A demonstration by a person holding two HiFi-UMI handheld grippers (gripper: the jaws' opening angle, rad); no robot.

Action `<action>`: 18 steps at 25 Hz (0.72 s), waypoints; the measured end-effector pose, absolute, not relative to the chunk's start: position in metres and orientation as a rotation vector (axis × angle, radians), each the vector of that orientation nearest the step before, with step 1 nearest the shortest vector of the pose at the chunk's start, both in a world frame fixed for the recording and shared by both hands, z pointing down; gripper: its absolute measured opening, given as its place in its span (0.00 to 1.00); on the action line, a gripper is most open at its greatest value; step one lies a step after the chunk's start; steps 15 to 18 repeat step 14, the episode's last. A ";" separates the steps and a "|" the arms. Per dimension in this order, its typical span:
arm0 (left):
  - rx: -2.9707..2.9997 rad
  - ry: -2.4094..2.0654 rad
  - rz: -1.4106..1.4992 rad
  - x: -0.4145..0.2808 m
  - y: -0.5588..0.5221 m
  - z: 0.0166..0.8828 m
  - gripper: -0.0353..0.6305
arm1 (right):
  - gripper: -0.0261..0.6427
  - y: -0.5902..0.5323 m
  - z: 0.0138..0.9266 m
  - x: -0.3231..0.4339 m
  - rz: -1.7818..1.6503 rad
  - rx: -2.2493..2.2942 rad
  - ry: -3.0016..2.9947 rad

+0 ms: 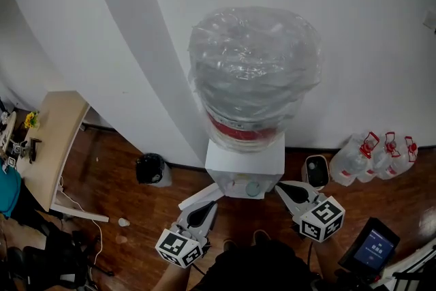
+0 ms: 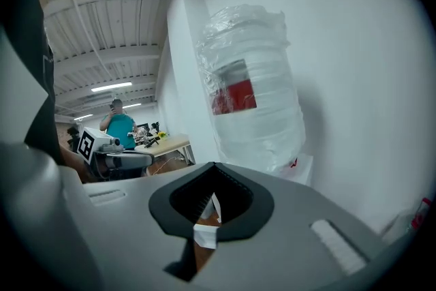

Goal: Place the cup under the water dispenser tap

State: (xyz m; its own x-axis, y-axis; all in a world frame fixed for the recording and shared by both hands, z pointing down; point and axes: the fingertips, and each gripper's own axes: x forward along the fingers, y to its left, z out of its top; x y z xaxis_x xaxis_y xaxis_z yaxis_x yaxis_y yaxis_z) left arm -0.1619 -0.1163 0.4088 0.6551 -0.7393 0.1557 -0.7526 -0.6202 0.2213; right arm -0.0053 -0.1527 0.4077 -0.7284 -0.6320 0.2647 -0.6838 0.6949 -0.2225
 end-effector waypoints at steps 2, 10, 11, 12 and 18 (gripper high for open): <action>2.610 -1.191 0.075 -0.161 -0.111 0.411 0.07 | 0.04 -0.148 0.405 -0.004 0.447 1.075 -2.729; 2.588 -1.163 0.092 -0.158 -0.100 0.425 0.07 | 0.04 -0.148 0.400 0.014 0.427 1.135 -2.714; 2.589 -1.152 0.097 -0.155 -0.096 0.425 0.07 | 0.04 -0.145 0.398 0.015 0.418 1.135 -2.716; 2.592 -1.140 0.102 -0.152 -0.092 0.425 0.07 | 0.04 -0.143 0.396 0.016 0.412 1.137 -2.718; 2.602 -1.115 0.109 -0.146 -0.083 0.424 0.07 | 0.04 -0.139 0.392 0.017 0.405 1.147 -2.719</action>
